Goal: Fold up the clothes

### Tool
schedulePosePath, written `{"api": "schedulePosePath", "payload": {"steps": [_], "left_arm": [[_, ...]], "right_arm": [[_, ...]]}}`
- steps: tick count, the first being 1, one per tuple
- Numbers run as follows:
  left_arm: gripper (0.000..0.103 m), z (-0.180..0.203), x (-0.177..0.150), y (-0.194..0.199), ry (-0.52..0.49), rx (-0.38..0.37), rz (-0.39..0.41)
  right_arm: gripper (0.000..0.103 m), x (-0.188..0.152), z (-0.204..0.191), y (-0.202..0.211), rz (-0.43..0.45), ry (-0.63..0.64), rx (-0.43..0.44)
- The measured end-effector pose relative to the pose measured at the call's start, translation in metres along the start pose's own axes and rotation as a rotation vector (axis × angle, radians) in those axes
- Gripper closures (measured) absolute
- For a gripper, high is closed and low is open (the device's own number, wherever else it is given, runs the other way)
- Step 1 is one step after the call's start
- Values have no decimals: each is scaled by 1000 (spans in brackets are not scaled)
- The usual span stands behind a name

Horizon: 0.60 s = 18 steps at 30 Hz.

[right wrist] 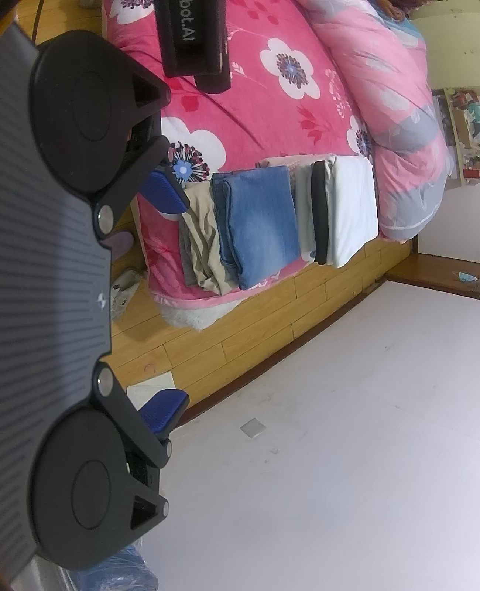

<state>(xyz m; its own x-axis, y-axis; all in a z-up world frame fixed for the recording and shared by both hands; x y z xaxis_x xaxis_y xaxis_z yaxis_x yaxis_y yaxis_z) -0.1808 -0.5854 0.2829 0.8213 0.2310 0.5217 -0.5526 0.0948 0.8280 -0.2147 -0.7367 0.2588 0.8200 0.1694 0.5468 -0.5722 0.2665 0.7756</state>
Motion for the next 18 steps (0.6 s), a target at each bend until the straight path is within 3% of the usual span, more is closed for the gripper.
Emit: {"api": "schedulePosePath", "payload": {"steps": [18], "left_arm": [[1, -1, 2, -1, 8, 6, 1]], "right_arm": [[1, 2, -2, -1, -1, -2, 1]]}}
Point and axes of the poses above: each gripper's, at about its wrist camera, not at the fingertips, and y roughly against the way its jaws point, z to its right, x to its top, the point moved 5 cm from there along -y, roughly the way its jaws point, and after that the axes turned 14 degrees about y, right-handed, at the moved point
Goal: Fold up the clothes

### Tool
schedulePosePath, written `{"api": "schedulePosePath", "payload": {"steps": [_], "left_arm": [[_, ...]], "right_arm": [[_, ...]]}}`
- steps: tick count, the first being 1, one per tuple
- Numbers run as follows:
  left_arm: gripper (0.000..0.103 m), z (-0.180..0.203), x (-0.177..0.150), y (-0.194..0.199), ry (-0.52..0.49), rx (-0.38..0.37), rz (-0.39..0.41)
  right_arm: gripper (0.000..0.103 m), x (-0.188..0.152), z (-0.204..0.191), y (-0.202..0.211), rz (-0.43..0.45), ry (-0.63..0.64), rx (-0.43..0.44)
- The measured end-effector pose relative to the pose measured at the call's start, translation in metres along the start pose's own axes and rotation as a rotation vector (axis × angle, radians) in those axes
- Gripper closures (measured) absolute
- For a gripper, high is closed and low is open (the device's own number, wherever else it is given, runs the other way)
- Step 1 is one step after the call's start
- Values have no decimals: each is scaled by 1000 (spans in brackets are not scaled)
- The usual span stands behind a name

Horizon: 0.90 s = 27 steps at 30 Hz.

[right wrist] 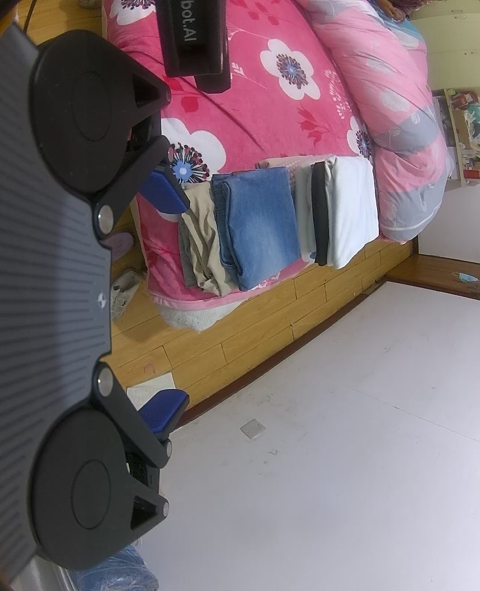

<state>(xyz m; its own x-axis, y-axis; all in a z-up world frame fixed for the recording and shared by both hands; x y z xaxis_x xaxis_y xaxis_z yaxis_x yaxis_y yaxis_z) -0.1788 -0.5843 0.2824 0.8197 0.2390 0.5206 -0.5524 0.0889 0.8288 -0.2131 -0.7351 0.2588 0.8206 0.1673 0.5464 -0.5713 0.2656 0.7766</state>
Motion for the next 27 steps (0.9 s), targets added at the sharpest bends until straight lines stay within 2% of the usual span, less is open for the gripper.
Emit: {"api": "schedulePosePath", "payload": {"steps": [27], "left_arm": [[1, -1, -1, -1, 0, 10, -4]], "right_arm": [[1, -1, 0, -1, -4, -2, 3]]}}
Point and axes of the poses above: each gripper's, at about its wrist camera, not at the fingertips, and y roughly against the way its jaws point, z to its right, x to its top, the point moved 5 cm from there along -y, roughly the way its jaws point, and after that the axes turned 14 degrees about y, right-handed, at the moved point
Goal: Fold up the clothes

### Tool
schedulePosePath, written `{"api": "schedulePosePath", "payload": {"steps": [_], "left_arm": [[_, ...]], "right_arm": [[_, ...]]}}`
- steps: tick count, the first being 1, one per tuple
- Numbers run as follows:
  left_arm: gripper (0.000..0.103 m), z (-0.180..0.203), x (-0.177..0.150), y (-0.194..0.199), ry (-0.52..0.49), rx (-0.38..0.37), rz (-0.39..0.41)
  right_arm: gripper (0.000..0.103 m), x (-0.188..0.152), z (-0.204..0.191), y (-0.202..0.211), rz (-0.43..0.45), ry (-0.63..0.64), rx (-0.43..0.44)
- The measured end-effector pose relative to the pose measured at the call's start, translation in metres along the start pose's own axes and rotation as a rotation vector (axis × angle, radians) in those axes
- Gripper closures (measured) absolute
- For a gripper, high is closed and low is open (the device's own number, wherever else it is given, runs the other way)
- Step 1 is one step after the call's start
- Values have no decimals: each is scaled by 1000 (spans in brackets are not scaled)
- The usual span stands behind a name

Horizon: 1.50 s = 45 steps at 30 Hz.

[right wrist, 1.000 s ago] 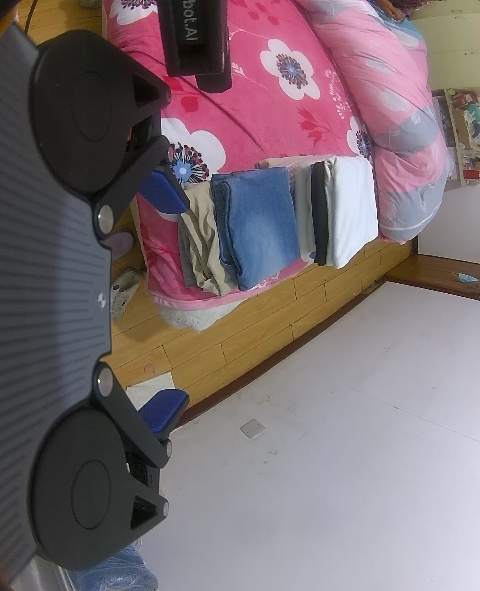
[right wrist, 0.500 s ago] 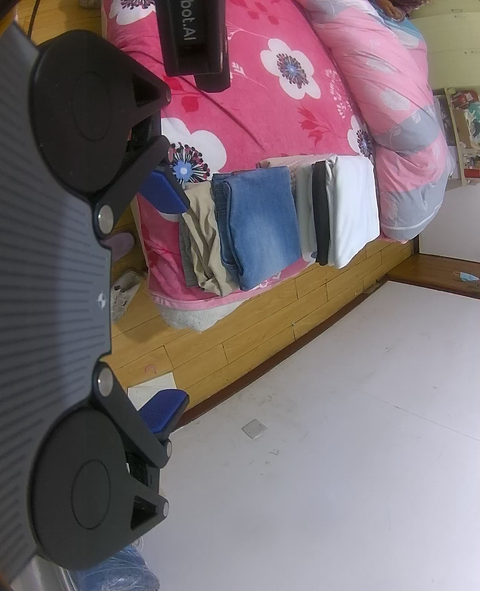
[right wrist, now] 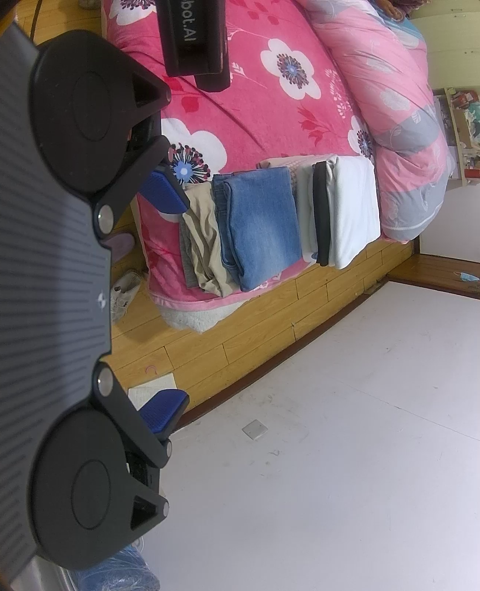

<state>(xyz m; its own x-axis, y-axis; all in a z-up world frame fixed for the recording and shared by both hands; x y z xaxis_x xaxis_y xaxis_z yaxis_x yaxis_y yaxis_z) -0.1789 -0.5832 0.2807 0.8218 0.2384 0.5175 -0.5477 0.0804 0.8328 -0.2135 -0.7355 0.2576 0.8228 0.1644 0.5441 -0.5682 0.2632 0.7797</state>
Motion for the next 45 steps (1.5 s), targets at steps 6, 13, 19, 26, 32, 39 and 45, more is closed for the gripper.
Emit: {"api": "schedulePosePath", "payload": {"steps": [6, 13, 19, 26, 32, 39, 45], "left_arm": [[1, -1, 0, 1, -2, 0, 2], [1, -2, -1, 0, 0, 3, 0], [1, -2, 1, 0, 1, 3, 2], [1, -2, 1, 0, -3, 5, 5], [1, -2, 0, 1, -4, 6, 8], [1, -1, 0, 1, -3, 10, 8], [1, -3, 0, 2, -4, 11, 7]], "right_arm": [[1, 0, -1, 0, -1, -1, 0], [1, -1, -2, 1, 0, -1, -2], [1, 0, -2, 0, 0, 0, 1], [1, -1, -1, 1, 3, 1, 2], [1, 0, -2, -1, 2, 1, 4], [1, 0, -2, 0, 4, 3, 6], [1, 1, -4, 0, 4, 3, 6]]}}
Point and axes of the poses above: each gripper's, at about its wrist camera, not at the fingertips, and y roughly against the way its jaws point, z to its right, x to its top, the point moved 5 cm from there along -y, roughly the way its jaws point, and after that the axes turned 14 degrees about y, right-handed, at the moved point
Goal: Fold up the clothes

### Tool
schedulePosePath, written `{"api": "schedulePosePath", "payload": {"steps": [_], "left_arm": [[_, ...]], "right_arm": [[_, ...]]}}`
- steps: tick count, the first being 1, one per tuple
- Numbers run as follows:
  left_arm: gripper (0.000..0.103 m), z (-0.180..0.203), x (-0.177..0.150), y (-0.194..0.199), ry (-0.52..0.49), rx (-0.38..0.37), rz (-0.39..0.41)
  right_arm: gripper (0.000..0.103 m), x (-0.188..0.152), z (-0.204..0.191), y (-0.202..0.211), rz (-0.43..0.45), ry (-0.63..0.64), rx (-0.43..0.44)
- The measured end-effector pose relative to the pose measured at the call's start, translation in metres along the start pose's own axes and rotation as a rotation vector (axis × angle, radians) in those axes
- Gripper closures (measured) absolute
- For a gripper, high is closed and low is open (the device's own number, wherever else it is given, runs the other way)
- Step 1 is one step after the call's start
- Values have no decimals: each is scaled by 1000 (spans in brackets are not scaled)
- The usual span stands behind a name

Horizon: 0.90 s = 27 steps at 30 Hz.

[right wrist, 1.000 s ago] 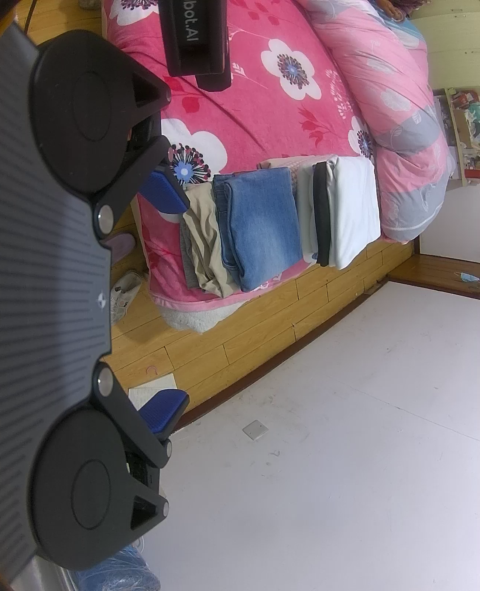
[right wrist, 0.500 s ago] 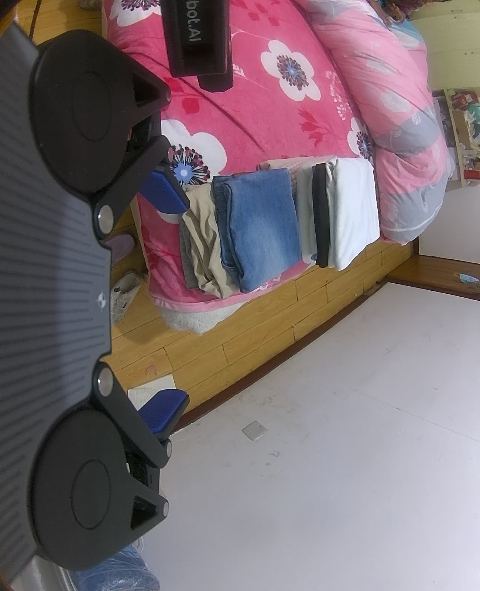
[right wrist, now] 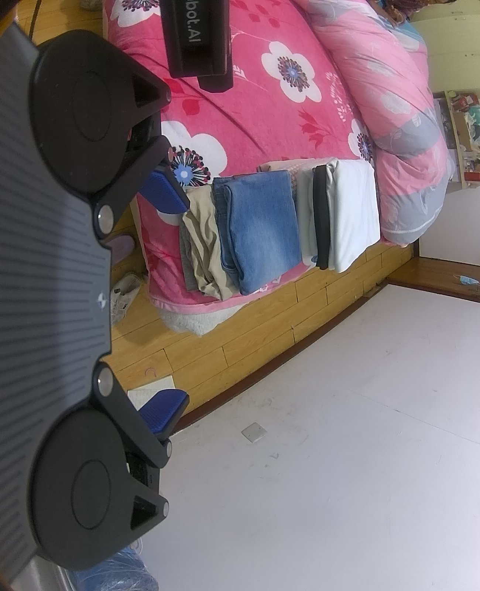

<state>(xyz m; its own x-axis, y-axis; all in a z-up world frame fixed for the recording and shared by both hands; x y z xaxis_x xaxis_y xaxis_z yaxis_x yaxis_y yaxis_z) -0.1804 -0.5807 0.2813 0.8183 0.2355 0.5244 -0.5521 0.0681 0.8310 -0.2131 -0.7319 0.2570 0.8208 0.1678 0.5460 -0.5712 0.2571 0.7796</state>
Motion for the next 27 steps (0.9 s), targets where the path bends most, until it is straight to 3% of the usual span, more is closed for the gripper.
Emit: {"api": "schedulePosePath", "payload": {"steps": [27], "left_arm": [[1, -3, -1, -2, 1, 5, -2]], "right_arm": [[1, 0, 1, -2, -2, 2, 2]]}}
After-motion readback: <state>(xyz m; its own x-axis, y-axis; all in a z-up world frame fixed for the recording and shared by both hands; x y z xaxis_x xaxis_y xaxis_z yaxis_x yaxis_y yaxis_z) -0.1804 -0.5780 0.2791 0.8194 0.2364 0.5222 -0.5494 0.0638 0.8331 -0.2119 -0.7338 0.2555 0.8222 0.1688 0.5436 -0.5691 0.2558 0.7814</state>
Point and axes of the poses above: each gripper's, at about its wrist camera, not at the fingertips, and y roughly against the way its jaws point, z to its right, x to its top, the point moved 5 cm from there along -y, roughly the way its jaws point, and after that the axes turned 14 degrees about y, right-handed, at the moved point
